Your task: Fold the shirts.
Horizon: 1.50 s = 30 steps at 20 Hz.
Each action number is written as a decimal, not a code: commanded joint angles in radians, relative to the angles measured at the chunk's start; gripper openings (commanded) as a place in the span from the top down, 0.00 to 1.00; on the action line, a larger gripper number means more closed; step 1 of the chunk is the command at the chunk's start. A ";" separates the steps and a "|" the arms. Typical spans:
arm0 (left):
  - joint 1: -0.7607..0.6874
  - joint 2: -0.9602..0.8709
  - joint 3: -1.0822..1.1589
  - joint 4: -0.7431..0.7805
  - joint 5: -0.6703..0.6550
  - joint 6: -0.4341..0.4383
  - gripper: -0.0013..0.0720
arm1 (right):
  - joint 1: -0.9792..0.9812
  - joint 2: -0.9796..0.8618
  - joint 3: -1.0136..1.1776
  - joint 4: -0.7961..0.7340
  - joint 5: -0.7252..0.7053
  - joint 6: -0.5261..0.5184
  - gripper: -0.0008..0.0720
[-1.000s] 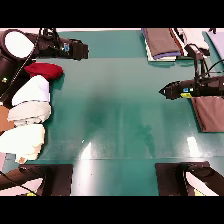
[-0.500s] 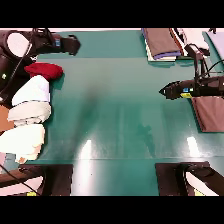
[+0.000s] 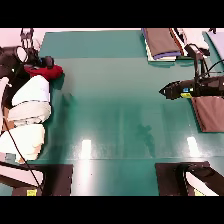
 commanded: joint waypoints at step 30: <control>-0.600 0.345 0.095 -0.263 -0.425 0.233 0.81 | 0.000 0.001 0.632 0.001 -0.060 0.000 0.96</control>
